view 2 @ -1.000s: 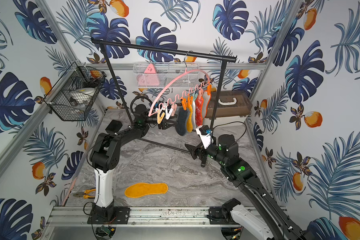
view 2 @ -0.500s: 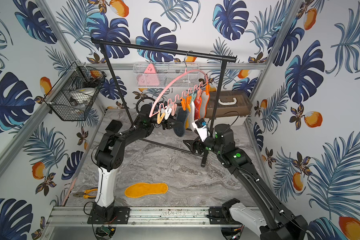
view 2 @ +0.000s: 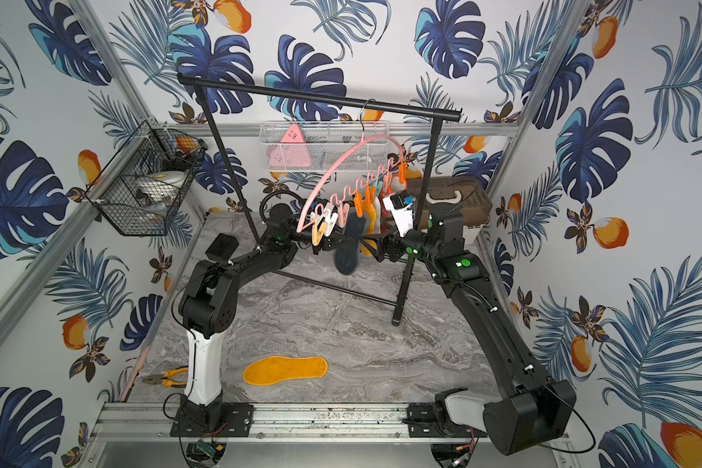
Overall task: Take the shoe insoles off the hanger
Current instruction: Remove the insole from the hanger, then open the clamp at the hanger.
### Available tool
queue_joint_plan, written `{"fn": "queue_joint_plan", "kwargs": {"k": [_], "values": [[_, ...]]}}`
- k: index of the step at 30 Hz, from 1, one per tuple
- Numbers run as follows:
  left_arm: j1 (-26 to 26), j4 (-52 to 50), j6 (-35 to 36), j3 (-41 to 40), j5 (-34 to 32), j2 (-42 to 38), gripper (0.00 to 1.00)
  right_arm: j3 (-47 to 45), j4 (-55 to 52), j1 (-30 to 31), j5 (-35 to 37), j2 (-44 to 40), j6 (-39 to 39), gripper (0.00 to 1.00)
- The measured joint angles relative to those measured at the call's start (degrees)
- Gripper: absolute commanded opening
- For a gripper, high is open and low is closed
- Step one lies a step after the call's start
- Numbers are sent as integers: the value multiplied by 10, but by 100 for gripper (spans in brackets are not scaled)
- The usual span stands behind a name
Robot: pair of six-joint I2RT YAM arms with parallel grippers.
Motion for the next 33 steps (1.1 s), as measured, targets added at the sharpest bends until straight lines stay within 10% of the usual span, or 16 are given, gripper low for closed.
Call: {"fn": "queue_joint_plan", "kwargs": {"k": [33], "values": [[-1,2,2,-43,52,-61,5,172,24,-22,-176,158,108,86]]}}
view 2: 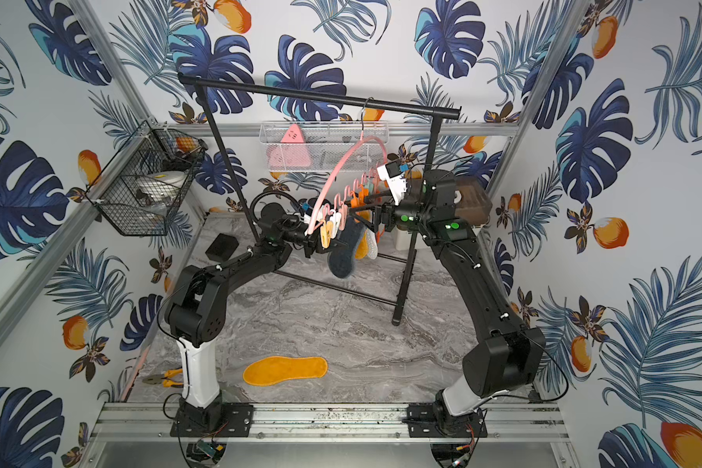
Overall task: Take the shoe insoles off the hanger
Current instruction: Open the clamp at the hanger.
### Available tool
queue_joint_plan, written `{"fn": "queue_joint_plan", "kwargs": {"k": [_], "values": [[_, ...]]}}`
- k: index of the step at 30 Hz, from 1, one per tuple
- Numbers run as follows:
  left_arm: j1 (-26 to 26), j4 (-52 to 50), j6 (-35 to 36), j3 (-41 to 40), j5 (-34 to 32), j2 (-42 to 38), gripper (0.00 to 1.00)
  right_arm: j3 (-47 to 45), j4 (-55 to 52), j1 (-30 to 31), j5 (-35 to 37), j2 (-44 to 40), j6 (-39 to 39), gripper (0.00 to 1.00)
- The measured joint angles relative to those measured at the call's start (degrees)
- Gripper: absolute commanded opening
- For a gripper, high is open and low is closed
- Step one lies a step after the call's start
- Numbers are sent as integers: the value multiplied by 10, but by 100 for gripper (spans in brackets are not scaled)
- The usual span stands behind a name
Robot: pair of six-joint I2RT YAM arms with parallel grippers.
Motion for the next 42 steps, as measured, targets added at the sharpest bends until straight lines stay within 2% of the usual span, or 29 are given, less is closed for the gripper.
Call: {"fn": "queue_joint_plan", "kwargs": {"k": [6,10,14,20,29,34,39,42], "values": [[0,0,0,0,2,-2,5,6,15,1,-18,11,28,74],[0,0,0,0,4,-4,5,11,24,2,-25,19,41,62],[0,0,0,0,4,-4,5,6,36,3,-29,20,51,57],[0,0,0,-2,9,-4,6,-2,57,4,-36,18,72,45],[0,-1,1,-2,13,-4,6,2,65,4,-42,19,87,44],[1,-1,1,-2,13,-4,6,2,74,4,-43,21,90,37],[2,-1,1,-2,14,-4,6,0,75,5,-43,21,90,36],[3,-1,1,-2,15,-4,6,0,75,6,-43,21,89,32]]}}
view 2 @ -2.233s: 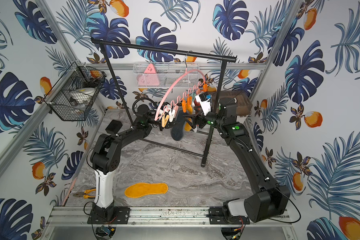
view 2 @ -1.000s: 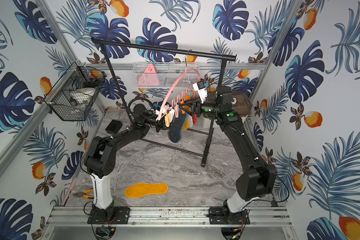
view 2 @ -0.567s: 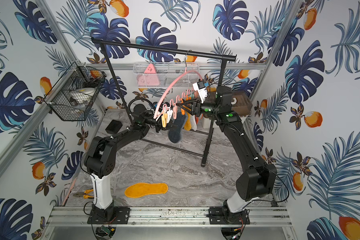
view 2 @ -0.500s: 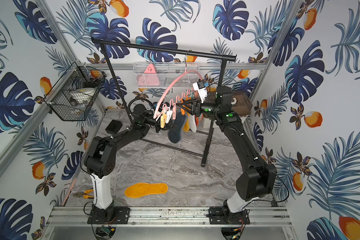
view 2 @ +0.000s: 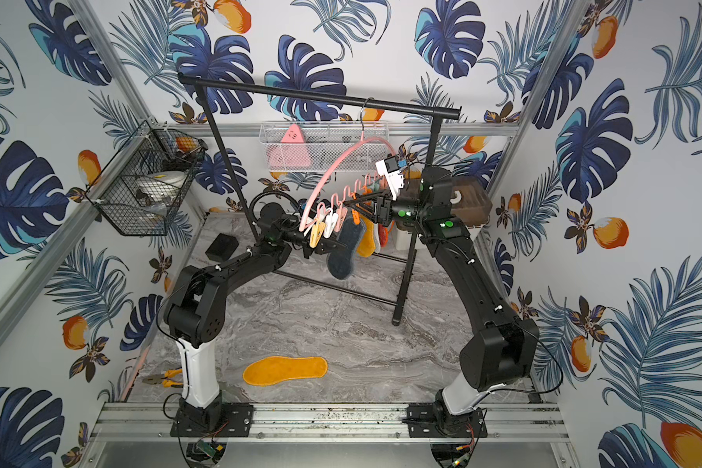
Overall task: Take the shoe insoles off the hanger
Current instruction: Open the clamp at the hanger.
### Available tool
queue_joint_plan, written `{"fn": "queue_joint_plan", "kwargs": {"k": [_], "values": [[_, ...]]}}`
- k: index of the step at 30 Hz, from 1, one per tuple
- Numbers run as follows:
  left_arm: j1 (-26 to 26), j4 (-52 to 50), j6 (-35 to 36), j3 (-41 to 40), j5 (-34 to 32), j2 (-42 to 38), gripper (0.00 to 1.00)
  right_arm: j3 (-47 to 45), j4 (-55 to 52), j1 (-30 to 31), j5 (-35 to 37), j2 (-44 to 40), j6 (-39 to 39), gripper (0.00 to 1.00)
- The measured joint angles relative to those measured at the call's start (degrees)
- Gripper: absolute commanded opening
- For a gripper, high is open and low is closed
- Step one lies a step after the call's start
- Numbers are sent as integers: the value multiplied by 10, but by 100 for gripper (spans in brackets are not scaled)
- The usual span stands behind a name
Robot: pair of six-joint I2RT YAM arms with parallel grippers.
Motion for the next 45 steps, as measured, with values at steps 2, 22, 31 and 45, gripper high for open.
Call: {"fn": "queue_joint_plan", "kwargs": {"k": [2,22,31,45], "values": [[1,0,0,0,0,0,6,0,0,0,0,0,0,31],[7,4,2,-84,-13,-3,0,-12,7,0,3,-9,0,28],[25,-2,18,-233,-33,-68,0,-30,30,0,6,-10,5,37],[38,-657,526,-169,-231,-182,0,-56,35,1,29,-32,8,63]]}}
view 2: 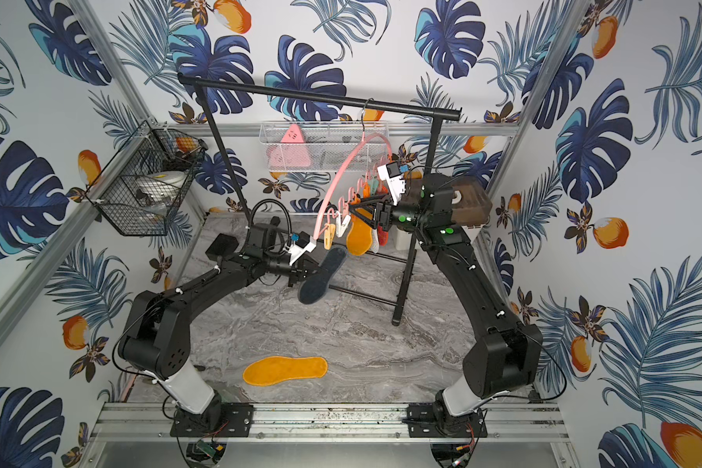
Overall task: Take the shoe insoles off the hanger
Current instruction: Open the clamp at the hanger, then place the insole at the center of the board.
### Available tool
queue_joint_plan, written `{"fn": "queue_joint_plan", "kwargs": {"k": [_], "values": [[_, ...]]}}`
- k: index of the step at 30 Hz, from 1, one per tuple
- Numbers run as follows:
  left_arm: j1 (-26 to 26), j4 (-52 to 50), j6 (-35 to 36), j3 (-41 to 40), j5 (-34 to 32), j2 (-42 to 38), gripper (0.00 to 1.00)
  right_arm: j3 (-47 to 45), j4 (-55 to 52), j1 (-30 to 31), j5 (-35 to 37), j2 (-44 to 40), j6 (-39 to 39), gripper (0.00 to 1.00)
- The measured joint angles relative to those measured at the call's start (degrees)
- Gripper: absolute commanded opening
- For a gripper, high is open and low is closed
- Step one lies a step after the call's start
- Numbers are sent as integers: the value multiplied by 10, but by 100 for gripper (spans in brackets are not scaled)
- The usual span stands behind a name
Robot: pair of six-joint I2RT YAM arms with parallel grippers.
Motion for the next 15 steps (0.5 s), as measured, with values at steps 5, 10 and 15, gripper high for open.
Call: {"fn": "queue_joint_plan", "kwargs": {"k": [5,10,15], "values": [[-1,-121,92,-9,-38,-33,0,-12,-11,0,22,-15,-15,68],[5,-211,162,-5,-86,-64,0,-37,-23,0,43,-46,-38,75],[9,-293,221,5,-141,-92,0,-70,-39,0,68,-89,-62,77]]}}
